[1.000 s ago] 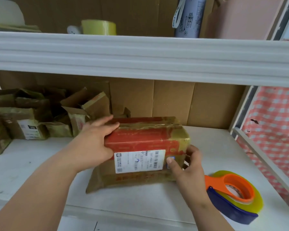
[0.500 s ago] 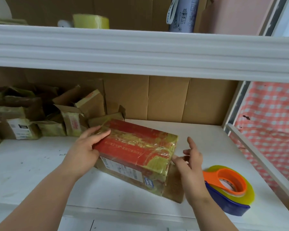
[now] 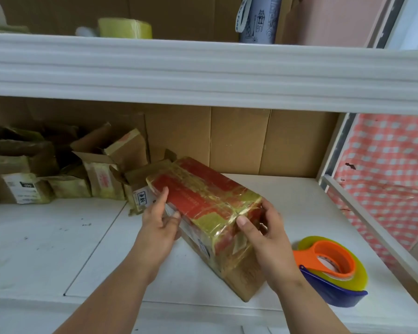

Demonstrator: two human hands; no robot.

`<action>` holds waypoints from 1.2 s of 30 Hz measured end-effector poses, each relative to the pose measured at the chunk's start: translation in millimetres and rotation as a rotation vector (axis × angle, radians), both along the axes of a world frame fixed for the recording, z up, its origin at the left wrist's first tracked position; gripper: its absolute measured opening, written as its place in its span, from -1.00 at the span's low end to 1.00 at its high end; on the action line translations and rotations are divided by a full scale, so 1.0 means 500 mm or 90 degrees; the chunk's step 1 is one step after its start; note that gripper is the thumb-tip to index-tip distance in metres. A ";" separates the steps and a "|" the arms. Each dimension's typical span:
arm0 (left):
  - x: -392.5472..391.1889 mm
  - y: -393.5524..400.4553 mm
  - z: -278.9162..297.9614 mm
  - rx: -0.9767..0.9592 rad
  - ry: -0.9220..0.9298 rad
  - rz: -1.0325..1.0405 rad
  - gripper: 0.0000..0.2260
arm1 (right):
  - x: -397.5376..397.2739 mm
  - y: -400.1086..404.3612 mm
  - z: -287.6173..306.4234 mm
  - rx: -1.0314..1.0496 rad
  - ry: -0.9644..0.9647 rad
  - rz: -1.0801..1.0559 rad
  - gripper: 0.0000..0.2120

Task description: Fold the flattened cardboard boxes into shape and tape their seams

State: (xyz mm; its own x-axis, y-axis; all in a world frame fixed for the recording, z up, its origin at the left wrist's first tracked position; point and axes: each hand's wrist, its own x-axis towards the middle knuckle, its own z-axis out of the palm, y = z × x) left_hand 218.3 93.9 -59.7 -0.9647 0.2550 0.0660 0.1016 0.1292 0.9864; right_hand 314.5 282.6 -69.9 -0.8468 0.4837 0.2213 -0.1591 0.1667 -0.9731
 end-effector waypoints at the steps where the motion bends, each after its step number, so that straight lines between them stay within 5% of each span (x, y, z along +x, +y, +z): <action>1: 0.003 0.005 0.002 0.029 -0.013 -0.008 -0.49 | -0.001 -0.001 0.003 0.023 0.002 -0.008 -0.52; 5: 0.020 0.018 0.018 0.100 -0.027 -0.042 -0.60 | 0.002 -0.002 0.000 0.090 0.019 -0.047 -0.51; 9: 0.032 0.023 0.050 0.043 0.021 -0.089 -0.25 | 0.005 -0.003 0.012 0.119 0.042 -0.078 -0.50; 14: 0.031 0.030 0.099 0.000 0.080 -0.129 -0.06 | -0.005 0.001 0.046 0.133 0.079 -0.099 -0.50; 19: 0.029 0.027 0.142 -0.061 0.128 -0.081 -0.25 | 0.022 -0.008 0.047 0.102 0.095 -0.084 -0.74; 26: 0.027 0.018 0.064 -0.167 0.113 -0.147 -0.56 | 0.045 0.001 -0.036 0.259 -0.047 -0.068 -0.42; 31: 0.038 0.005 0.034 -0.129 0.100 -0.157 -0.69 | 0.048 0.003 -0.047 0.322 -0.064 -0.065 -0.52; 36: 0.044 0.005 0.036 -0.193 0.213 -0.175 -0.75 | 0.039 -0.007 -0.043 0.433 -0.046 -0.087 -0.50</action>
State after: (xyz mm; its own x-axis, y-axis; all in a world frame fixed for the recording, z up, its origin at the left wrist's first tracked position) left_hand 240.1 96.1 -41.6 -0.7982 0.5513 0.2429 0.4750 0.3280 0.8165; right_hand 333.8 279.0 -91.5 -0.8122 0.3613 0.4580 -0.0317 0.7566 -0.6531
